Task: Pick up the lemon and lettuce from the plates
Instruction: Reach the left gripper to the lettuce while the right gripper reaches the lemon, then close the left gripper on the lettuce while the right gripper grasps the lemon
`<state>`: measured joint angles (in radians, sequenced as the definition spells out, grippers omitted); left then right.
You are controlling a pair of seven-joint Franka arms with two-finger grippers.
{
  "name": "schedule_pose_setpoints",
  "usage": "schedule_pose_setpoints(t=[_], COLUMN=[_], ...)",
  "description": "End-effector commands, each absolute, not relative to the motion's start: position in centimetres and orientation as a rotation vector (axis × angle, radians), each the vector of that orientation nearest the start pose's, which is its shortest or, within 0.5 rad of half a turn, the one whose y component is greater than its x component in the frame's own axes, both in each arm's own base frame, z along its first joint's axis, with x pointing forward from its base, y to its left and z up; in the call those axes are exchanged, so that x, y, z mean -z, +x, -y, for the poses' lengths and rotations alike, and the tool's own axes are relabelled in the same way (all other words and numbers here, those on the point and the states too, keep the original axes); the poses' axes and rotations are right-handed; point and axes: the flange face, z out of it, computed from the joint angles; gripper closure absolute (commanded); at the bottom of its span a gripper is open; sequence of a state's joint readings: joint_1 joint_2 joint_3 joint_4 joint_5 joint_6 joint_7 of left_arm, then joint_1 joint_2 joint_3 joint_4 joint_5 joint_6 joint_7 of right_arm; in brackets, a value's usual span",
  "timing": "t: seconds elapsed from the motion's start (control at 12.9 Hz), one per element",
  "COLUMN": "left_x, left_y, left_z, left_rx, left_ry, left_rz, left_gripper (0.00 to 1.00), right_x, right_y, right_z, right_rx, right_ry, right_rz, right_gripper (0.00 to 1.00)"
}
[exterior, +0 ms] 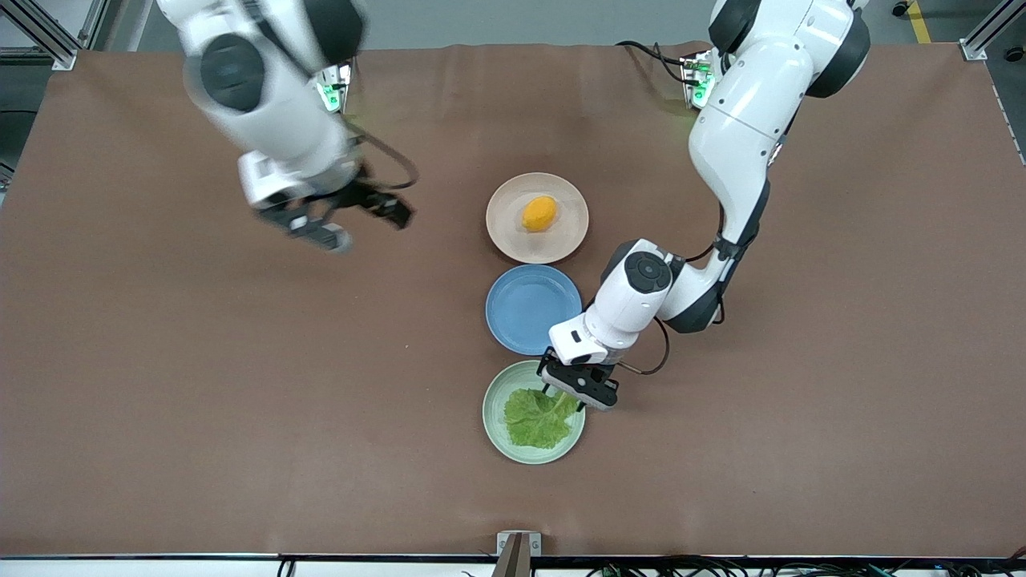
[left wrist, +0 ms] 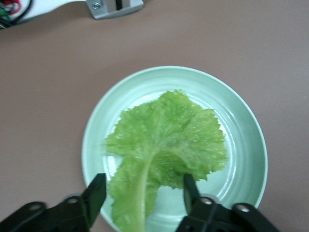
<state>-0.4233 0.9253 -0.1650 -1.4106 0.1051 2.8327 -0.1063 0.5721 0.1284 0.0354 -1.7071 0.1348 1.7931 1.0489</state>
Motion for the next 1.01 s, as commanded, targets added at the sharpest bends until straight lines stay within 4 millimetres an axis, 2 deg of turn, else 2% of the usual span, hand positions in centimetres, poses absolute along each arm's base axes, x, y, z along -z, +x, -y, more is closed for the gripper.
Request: schedule_pose_setpoints(t=[0.0, 0.08, 0.23, 0.39, 0.46, 0.7, 0.77, 0.93], left_x=[-19.3, -18.7, -18.0, -17.7, -17.8, -17.7, -17.9, -17.8], left_y=[65.0, 64.9, 65.0, 65.0, 65.0, 64.6, 64.6, 64.5], left_z=[41.2, 41.2, 40.9, 40.8, 40.9, 41.4, 41.4, 41.4], left_rx=[0.809, 0.822, 0.850, 0.848, 0.848, 0.845, 0.848, 0.844], left_ry=[-3.192, -3.189, -3.173, -3.170, -3.170, -3.166, -3.162, -3.160], left_rz=[-0.775, -0.782, -0.799, -0.799, -0.799, -0.816, -0.822, -0.826], left_gripper=[0.35, 0.36, 0.36, 0.37, 0.43, 0.55, 0.62, 0.65], right_x=[-46.9, -45.6, -41.9, -38.2, -36.5, -31.4, -29.6, -26.5], right_y=[44.9, 43.7, 41.9, 40.0, 38.9, 36.4, 35.6, 34.5], right_z=[-40.8, -43.2, -47.4, -50.4, -51.8, -54.9, -55.8, -56.9], right_rx=[-0.201, -0.188, -0.155, -0.131, -0.108, -0.048, -0.042, -0.031], right_ry=[-2.976, -2.970, -2.952, -2.962, -2.966, -2.961, -2.961, -2.962], right_rz=[-0.815, -0.820, -0.900, -0.933, -0.946, -1.005, -1.005, -1.018], right_gripper=[0.00, 0.00, 0.00, 0.00, 0.00, 0.00, 0.00, 0.00])
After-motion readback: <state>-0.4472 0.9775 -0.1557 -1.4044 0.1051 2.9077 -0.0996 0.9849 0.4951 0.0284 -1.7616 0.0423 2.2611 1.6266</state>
